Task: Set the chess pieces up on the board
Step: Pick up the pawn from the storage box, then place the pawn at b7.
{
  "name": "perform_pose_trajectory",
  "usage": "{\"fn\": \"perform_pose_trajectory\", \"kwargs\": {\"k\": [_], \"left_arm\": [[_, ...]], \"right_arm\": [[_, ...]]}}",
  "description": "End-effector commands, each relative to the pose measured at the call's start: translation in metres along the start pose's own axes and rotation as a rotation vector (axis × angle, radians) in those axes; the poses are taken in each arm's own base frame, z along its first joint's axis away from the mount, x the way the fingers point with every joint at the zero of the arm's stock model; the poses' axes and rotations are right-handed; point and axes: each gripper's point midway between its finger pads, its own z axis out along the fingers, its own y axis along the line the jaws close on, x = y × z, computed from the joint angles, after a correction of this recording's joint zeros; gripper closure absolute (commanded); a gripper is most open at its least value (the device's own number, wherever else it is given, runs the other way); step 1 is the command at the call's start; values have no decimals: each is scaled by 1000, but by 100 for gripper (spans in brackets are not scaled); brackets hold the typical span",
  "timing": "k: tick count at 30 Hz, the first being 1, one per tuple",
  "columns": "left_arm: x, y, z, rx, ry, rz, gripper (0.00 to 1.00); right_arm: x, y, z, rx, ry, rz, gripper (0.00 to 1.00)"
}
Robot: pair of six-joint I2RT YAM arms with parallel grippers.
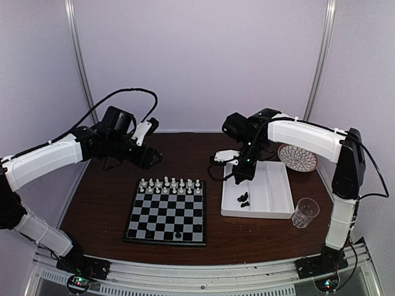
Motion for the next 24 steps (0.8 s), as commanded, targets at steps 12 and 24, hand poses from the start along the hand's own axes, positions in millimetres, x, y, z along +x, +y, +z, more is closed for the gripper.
{"fn": "perform_pose_trajectory", "kwargs": {"k": [12,24], "left_arm": [[-17,11,-12,-58,-54,-4,39],[-26,47,-37,-175,-119,-98,39]], "right_arm": [[-112,126,9,-77,-53,-363,95],[-121,180,54,-110,33,-483,95]]}}
